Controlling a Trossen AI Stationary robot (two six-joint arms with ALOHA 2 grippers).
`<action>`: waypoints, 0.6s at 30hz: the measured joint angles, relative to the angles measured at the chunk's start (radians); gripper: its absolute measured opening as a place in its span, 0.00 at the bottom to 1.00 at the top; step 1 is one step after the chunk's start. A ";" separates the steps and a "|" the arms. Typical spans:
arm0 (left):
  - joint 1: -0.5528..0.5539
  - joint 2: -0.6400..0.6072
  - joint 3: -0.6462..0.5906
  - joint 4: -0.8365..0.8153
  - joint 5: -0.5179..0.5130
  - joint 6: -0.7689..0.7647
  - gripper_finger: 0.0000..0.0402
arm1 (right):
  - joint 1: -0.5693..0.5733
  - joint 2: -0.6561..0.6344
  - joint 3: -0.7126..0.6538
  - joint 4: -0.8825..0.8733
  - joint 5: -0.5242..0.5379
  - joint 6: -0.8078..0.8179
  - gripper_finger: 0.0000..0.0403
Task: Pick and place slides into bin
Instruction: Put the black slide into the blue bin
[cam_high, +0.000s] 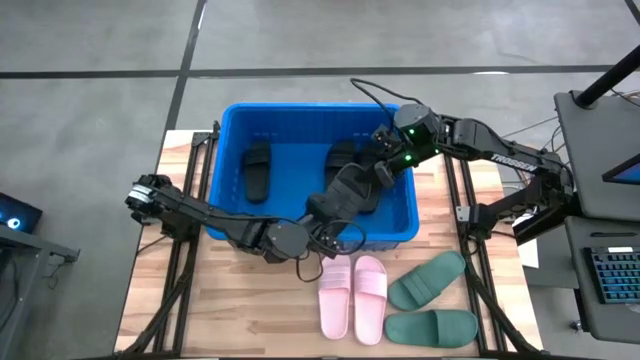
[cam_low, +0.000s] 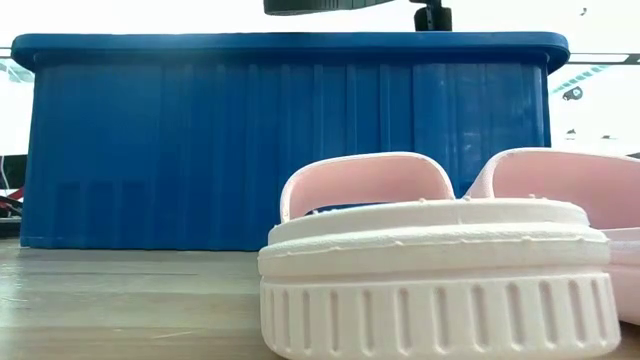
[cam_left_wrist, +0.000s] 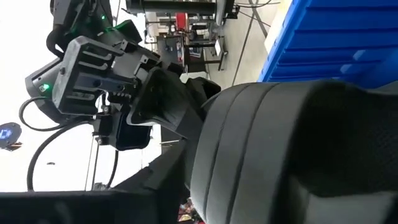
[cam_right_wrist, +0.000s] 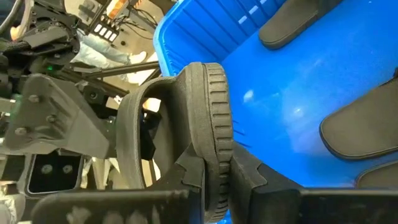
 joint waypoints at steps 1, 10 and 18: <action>0.000 0.000 0.000 0.000 0.000 0.000 0.35 | 0.000 0.000 0.000 0.000 0.000 -0.001 0.06; 0.007 -0.002 0.005 0.058 -0.002 -0.129 0.02 | -0.001 -0.001 0.000 0.035 0.004 -0.030 0.06; 0.007 -0.007 0.004 0.070 -0.105 -0.140 0.00 | -0.003 -0.002 0.006 0.054 0.044 -0.197 0.28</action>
